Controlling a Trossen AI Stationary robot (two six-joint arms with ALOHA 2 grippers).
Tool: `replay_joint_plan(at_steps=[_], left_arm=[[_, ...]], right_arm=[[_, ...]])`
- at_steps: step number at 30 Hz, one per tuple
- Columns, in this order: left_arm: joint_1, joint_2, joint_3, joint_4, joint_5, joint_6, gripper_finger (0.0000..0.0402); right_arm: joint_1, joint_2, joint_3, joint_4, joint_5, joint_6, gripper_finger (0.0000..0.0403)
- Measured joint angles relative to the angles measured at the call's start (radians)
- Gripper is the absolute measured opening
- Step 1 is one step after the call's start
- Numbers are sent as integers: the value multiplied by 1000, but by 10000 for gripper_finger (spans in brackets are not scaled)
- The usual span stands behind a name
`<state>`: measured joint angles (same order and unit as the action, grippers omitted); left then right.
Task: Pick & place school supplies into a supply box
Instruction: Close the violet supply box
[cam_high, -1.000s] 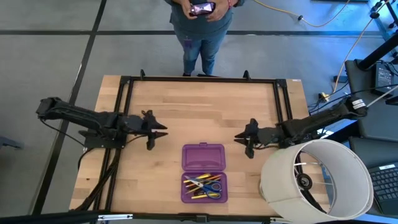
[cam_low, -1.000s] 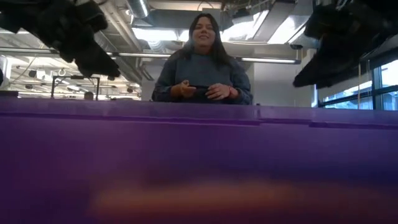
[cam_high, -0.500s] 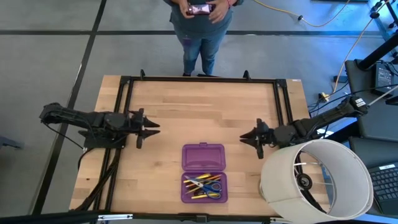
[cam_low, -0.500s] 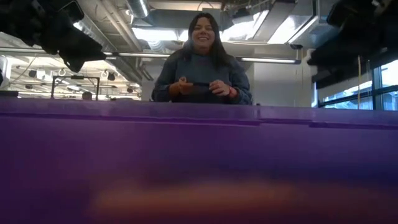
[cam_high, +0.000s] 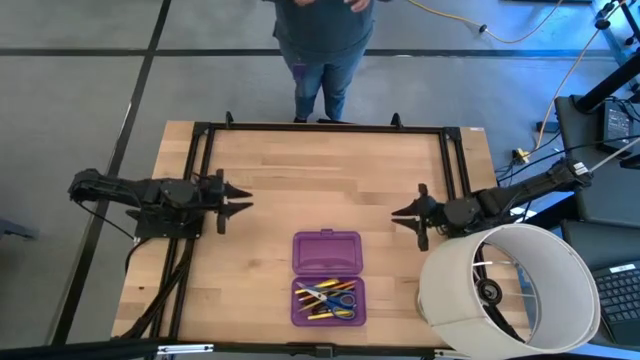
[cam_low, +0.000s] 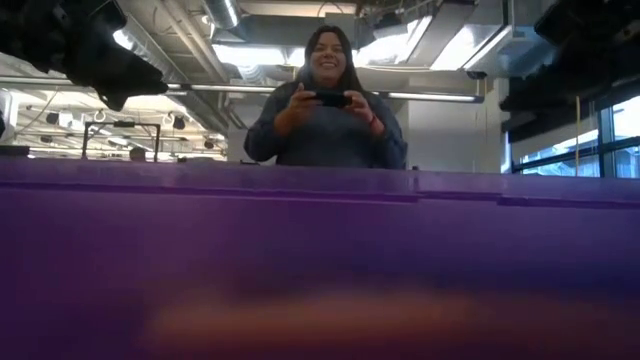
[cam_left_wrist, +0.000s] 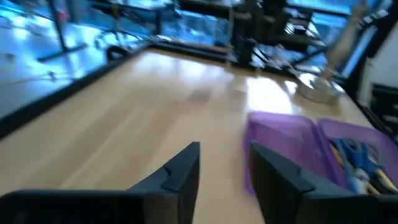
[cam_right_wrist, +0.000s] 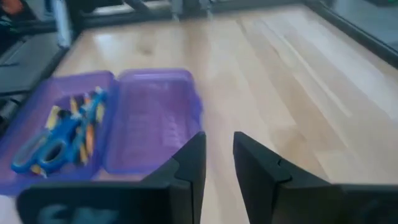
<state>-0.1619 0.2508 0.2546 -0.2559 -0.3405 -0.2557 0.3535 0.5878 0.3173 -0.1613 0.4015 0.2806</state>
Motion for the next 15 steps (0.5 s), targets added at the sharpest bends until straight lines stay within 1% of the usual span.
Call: replay_joint_plan(at_steps=[3, 6, 8, 11, 15], left_arm=[[0, -89, 0, -89, -66, -7, 127], [0, -177, 0, -127, -67, -3, 127], [0, -237, 0, -158, -61, 7, 127], [1, -250, 2, -184, -72, 28, 127], [1, -249, 2, -181, -88, 49, 127]], right_arm=[[-10, -95, 0, -75, 1, 12, 87], [-13, -180, 0, -92, 0, -47, 87], [-13, -235, 0, -129, 0, -54, 87], [-13, -314, -1, -200, 0, -43, 87], [-13, -428, -30, -218, -1, -49, 87]])
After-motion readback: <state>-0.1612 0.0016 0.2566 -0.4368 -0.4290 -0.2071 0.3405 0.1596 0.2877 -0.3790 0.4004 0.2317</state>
